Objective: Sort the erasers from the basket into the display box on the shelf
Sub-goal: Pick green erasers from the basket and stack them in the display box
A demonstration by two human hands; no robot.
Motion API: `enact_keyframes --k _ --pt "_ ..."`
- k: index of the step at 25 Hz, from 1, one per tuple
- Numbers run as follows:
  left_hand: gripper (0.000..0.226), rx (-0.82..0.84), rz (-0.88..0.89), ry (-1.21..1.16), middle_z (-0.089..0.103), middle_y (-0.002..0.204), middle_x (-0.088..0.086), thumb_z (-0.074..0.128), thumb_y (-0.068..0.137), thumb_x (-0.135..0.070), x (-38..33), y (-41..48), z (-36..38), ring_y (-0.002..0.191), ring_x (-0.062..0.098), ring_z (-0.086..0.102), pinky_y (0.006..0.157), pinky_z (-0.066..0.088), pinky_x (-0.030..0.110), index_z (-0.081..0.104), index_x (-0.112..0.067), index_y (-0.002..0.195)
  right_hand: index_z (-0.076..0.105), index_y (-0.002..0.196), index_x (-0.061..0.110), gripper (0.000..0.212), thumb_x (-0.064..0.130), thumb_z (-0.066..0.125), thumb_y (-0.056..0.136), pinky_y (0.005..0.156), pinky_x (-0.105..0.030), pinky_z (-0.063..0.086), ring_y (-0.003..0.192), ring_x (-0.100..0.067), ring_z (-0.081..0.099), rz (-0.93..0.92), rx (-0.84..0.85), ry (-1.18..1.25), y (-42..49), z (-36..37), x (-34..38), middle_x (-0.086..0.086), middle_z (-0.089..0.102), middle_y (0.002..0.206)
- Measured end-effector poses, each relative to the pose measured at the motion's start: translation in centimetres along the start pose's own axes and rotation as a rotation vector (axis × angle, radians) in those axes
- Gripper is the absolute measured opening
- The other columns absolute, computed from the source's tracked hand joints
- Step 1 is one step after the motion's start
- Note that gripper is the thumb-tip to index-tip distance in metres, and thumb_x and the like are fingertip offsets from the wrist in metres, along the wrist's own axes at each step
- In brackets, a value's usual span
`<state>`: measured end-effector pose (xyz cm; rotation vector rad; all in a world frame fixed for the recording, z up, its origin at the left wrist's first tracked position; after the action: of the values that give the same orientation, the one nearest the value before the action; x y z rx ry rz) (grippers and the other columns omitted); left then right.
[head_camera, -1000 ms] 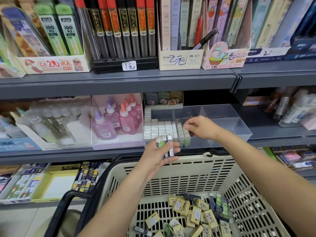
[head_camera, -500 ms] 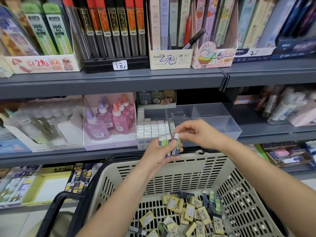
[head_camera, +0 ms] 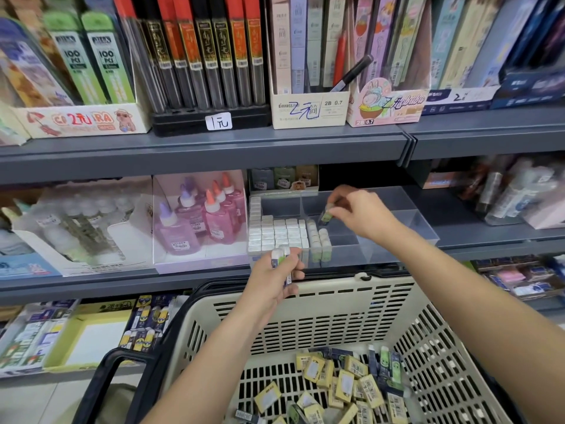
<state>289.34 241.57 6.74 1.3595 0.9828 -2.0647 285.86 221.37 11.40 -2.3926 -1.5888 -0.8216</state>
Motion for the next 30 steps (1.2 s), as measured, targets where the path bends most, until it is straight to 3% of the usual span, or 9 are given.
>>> enact_keyframes --k 4,10,13,15,17,19,23,27,30 --pt "0.015 0.046 0.006 -0.009 0.062 0.074 0.002 0.052 0.094 -0.012 0.2 -0.8 -0.7 0.061 0.009 0.058 0.044 0.044 0.019 0.061 -0.010 0.105 0.064 0.103 0.017 0.017 0.027 0.055 0.092 0.081 -0.027 0.046 0.092 -0.021 0.062 0.039 0.191 -0.095 0.6 2.4 -0.5 -0.005 0.068 0.099" --pt "0.017 0.073 -0.028 0.006 0.062 0.075 0.003 0.050 0.095 -0.010 1.1 -2.1 -0.9 0.064 0.011 0.059 0.046 0.046 0.020 0.059 -0.008 0.109 0.065 0.113 0.011 0.029 0.019 0.041 0.098 0.096 -0.034 0.043 0.109 -0.024 0.057 0.043 0.243 -0.103 0.2 2.9 -1.0 -0.007 0.064 0.119" --pt "0.016 0.082 -0.054 0.017 0.063 0.074 0.002 0.050 0.095 -0.010 2.0 -3.0 -0.9 0.063 0.009 0.060 0.047 0.047 0.020 0.060 -0.009 0.107 0.064 0.115 0.013 0.028 0.017 0.043 0.097 0.090 -0.027 0.042 0.105 -0.022 0.058 0.039 0.169 -0.068 -0.9 2.1 -0.9 -0.005 0.065 0.116" --pt "0.015 0.074 -0.060 0.027 0.065 0.073 -0.001 0.051 0.095 -0.011 2.9 -3.9 -1.3 0.064 0.007 0.061 0.049 0.048 0.020 0.061 -0.011 0.105 0.064 0.112 0.016 0.024 0.017 0.048 0.095 0.084 -0.021 0.040 0.097 -0.013 0.059 0.027 0.015 -0.024 -3.0 1.8 -0.7 0.000 0.067 0.109" --pt "0.016 0.052 -0.062 0.061 0.067 0.079 -0.002 0.052 0.094 -0.013 4.2 -5.0 -1.8 0.071 0.007 0.062 0.053 0.049 0.020 0.063 -0.015 0.107 0.066 0.101 0.025 0.018 0.019 0.051 0.093 0.077 -0.010 0.040 0.084 0.004 0.057 0.004 -0.154 0.132 -6.3 1.9 -0.3 0.010 0.067 0.094" --pt "0.018 0.032 -0.069 0.141 0.064 0.091 -0.001 0.052 0.095 -0.017 5.6 -5.8 -2.1 0.081 0.009 0.059 0.059 0.049 0.021 0.061 -0.020 0.110 0.064 0.094 0.033 0.015 0.024 0.052 0.090 0.070 -0.003 0.042 0.078 0.009 0.059 -0.047 -0.158 0.295 -10.3 3.4 0.1 0.022 0.065 0.083" --pt "0.017 0.031 -0.148 0.336 0.057 0.096 -0.005 0.049 0.096 -0.021 8.4 -6.0 -2.8 0.086 0.007 0.053 0.066 0.048 0.020 0.058 -0.026 0.110 0.068 0.088 0.017 0.014 0.021 0.055 0.091 0.065 -0.015 0.044 0.072 -0.001 0.061 -0.083 0.218 0.203 -17.4 10.5 -1.1 0.012 0.068 0.081" --pt "0.018 -0.016 -0.328 0.141 0.057 0.088 0.001 0.049 0.096 -0.017 11.4 -5.5 -3.7 0.080 0.012 0.053 0.070 0.050 0.025 0.057 -0.018 0.112 0.066 0.103 0.012 0.019 0.023 0.056 0.091 0.076 -0.024 0.047 0.088 -0.016 0.062 -0.053 0.688 -0.002 -21.3 16.3 -3.5 -0.004 0.069 0.100" --pt "0.025 -0.077 -0.412 0.123 0.058 0.091 0.003 0.051 0.095 -0.019 13.4 -5.1 -5.0 0.080 0.013 0.054 0.072 0.051 0.029 0.054 -0.015 0.120 0.057 0.118 0.018 0.037 0.040 0.056 0.088 0.076 -0.029 0.049 0.098 -0.019 0.059 -0.069 0.769 -0.149 -22.0 18.2 -3.6 -0.001 0.059 0.111"
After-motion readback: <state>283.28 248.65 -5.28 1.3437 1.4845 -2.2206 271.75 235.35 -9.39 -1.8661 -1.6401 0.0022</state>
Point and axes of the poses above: each hand's wrist, its own y-axis towards the middle knuckle, its own z-axis out of the palm, x = y × z, the point moved 1 cm from there along y, towards the middle knuckle
